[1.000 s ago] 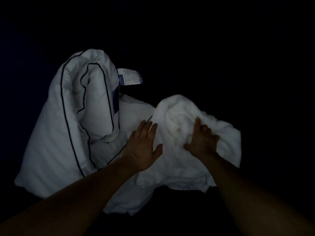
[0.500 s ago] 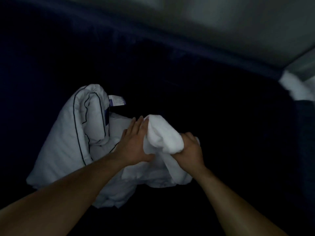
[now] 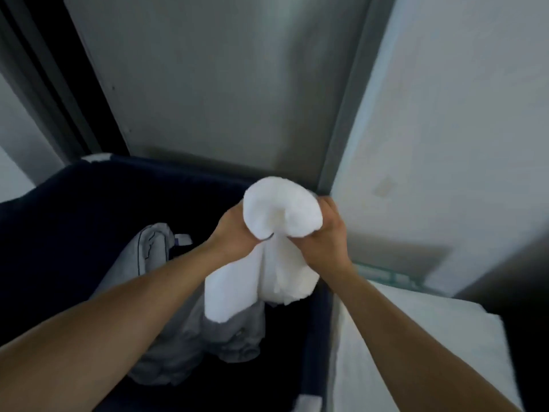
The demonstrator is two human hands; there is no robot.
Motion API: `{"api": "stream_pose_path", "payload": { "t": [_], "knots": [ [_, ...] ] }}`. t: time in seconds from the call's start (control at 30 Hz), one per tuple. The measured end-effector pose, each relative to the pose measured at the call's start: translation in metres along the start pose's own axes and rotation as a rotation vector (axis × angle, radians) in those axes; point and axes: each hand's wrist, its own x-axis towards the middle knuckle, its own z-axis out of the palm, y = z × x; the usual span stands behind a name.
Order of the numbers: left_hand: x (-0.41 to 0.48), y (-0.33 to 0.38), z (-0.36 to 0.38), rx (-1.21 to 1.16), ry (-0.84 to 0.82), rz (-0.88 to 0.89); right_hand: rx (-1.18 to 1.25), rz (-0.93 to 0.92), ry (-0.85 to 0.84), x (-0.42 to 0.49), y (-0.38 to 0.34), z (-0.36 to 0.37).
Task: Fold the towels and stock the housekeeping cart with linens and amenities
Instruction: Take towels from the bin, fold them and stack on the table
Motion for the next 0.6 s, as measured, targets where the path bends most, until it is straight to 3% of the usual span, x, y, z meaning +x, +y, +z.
{"api": "stream_pose_path", "payload": {
  "t": [0.13, 0.27, 0.43, 0.6],
  "knots": [
    [-0.030, 0.128, 0.006, -0.182, 0.065, 0.158, 0.142, 0.017, 0.099, 0.014, -0.072, -0.092],
    [-0.057, 0.220, 0.018, -0.388, 0.095, 0.185, 0.087, -0.013, -0.001, 0.006, -0.106, -0.174],
    [-0.073, 0.285, 0.038, -0.672, 0.054, 0.127, -0.099, 0.150, -0.146, -0.030, -0.095, -0.253],
    [-0.068, 0.315, 0.065, -0.833, -0.108, 0.061, -0.238, 0.213, -0.014, -0.056, -0.084, -0.299]
  ]
}}
